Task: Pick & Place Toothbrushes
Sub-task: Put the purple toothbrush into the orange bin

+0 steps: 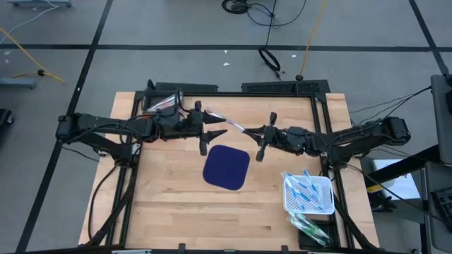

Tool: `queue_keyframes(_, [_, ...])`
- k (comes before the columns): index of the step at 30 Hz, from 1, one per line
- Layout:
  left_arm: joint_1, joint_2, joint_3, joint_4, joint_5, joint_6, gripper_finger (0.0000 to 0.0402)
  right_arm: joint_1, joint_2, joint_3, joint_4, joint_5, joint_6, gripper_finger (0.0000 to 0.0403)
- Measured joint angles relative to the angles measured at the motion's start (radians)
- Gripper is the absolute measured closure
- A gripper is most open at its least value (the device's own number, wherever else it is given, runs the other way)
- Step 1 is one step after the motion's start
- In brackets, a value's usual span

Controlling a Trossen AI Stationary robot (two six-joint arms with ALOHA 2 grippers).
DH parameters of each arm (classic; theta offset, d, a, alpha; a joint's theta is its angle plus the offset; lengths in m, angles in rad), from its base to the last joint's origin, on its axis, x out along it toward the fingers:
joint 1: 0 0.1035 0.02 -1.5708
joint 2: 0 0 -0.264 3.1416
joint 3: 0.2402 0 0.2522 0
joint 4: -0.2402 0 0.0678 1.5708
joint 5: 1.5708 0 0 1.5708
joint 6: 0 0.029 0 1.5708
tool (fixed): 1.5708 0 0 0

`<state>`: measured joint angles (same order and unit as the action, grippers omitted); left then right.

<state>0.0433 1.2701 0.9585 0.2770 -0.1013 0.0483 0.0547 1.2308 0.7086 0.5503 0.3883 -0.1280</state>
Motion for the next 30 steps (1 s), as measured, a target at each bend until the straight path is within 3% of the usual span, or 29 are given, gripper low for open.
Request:
queue_keyframes(19, [-0.005, 0.000, 0.000, -0.043, -0.002, 0.000, 0.0220, 0.027, 0.000, 0.000, 0.109, -0.001, -0.093, 0.0400])
queue_keyframes(30, [0.000, 0.000, 0.000, -0.031, -0.001, 0.010, 0.0220, 0.032, 0.006, 0.000, 0.112, -0.072, -0.083, 0.0401])
